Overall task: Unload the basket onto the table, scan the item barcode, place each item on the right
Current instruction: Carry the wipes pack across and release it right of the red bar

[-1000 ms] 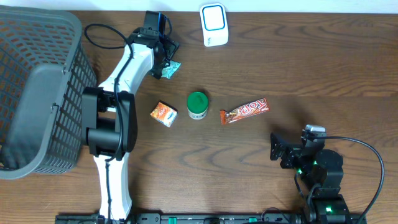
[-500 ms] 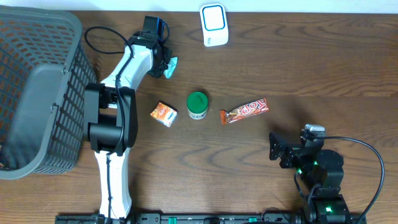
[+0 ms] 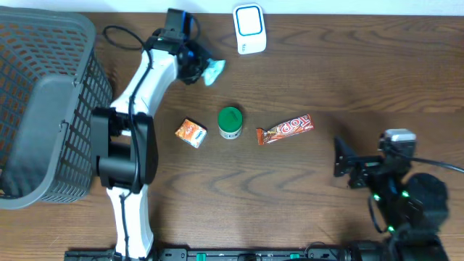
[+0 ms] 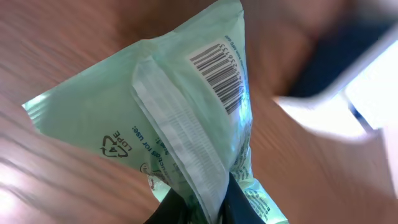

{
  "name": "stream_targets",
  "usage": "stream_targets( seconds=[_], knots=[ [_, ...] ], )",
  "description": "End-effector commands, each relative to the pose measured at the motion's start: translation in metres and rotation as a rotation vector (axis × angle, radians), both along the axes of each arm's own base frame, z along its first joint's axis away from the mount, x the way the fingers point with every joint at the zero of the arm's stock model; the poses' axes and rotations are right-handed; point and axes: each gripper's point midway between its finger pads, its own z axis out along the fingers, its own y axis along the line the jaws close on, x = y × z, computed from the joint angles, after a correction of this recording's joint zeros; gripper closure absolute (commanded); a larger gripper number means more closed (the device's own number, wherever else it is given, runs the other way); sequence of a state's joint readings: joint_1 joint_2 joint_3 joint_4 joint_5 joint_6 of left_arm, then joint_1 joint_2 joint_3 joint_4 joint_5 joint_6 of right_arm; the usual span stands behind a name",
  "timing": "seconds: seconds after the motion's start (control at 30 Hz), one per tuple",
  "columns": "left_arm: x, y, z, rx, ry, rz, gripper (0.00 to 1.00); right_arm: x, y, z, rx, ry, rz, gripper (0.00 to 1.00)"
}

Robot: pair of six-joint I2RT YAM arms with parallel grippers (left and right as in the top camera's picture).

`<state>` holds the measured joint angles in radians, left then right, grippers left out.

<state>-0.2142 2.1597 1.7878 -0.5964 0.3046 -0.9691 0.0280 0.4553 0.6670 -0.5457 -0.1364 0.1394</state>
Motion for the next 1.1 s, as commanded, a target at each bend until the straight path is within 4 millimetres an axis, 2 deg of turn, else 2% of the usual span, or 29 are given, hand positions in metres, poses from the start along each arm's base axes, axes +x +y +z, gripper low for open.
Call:
stream_targets(
  seconds=[0.0,0.2,0.3,0.53,0.63,0.8,0.9,1.0,1.07],
  knots=[
    [-0.026,-0.066,0.037,-0.059,-0.070,-0.199,0.93,-0.010,-0.017,0.033,-0.043,-0.039,-0.077,0.01],
    [-0.070,-0.156,0.037,-0.012,-0.109,-0.369,0.93,-0.033,-0.020,0.076,-0.018,-0.076,-0.099,0.01],
    [-0.094,-0.196,0.038,0.039,-0.158,-0.433,0.93,-0.044,-0.020,0.090,0.008,-0.081,-0.108,0.01],
    [-0.149,-0.283,0.044,0.098,-0.317,-0.557,0.93,-0.058,-0.020,0.095,0.076,-0.046,-0.128,0.01],
    [-0.171,-0.313,0.030,0.092,-0.338,-0.611,0.93,-0.060,-0.020,0.088,0.103,-0.017,-0.138,0.01],
    [-0.190,-0.342,-0.021,0.119,-0.334,-0.702,0.92,-0.062,-0.019,0.082,0.189,0.022,-0.169,0.01],
    [-0.190,-0.343,-0.043,0.127,-0.309,-0.712,0.92,-0.062,-0.020,0.081,0.204,0.029,-0.175,0.01],
    [-0.184,-0.338,-0.049,0.137,-0.298,-0.706,0.90,-0.062,-0.020,0.082,0.204,0.025,-0.175,0.01],
    [-0.181,-0.336,-0.043,0.148,-0.321,-0.729,0.59,-0.062,-0.020,0.081,0.204,0.029,-0.176,0.01]
  ],
)
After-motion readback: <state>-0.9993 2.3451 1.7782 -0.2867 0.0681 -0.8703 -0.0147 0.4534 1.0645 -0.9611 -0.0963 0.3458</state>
